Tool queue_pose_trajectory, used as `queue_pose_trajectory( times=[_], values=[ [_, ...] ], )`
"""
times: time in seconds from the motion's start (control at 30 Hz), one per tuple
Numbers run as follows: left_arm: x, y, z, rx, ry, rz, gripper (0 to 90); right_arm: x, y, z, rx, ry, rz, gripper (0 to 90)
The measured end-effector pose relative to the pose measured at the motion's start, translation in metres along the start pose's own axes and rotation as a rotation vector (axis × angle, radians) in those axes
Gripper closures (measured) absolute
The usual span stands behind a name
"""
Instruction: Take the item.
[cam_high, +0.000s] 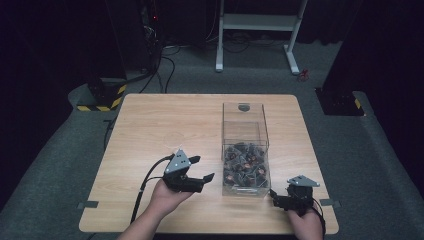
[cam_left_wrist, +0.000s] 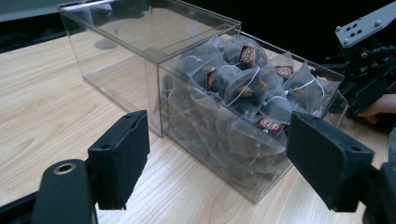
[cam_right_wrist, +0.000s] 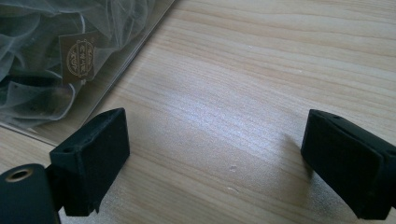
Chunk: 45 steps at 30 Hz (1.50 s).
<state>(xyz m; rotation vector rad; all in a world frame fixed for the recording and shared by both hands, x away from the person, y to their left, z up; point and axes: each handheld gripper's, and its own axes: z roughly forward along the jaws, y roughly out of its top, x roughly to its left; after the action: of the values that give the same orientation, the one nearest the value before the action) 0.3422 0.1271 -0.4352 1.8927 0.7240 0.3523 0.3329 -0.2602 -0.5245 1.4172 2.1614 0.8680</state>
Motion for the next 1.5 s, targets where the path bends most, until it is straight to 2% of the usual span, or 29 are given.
queue_pose_trajectory(
  times=[0.47,0.63,0.97,1.3,1.5],
  values=[
    [-0.005,0.009,0.02,-0.003,-0.037,0.0,23.0,0.0,0.0,0.0,0.0,0.0,0.0,7.7],
    [-0.006,0.013,0.027,0.0,-0.044,0.011,23.1,0.0,0.0,0.0,0.0,0.0,0.0,7.7],
    [-0.009,0.017,0.04,0.003,-0.058,0.004,23.9,0.0,0.0,0.0,0.0,0.0,0.004,7.7],
    [-0.009,0.016,0.054,0.026,-0.077,-0.001,25.6,0.0,0.0,0.0,-0.002,0.001,-0.002,7.7],
    [-0.01,0.02,0.062,0.04,-0.085,0.013,28.5,0.0,0.0,0.0,-0.002,0.001,-0.002,7.7]
  ],
)
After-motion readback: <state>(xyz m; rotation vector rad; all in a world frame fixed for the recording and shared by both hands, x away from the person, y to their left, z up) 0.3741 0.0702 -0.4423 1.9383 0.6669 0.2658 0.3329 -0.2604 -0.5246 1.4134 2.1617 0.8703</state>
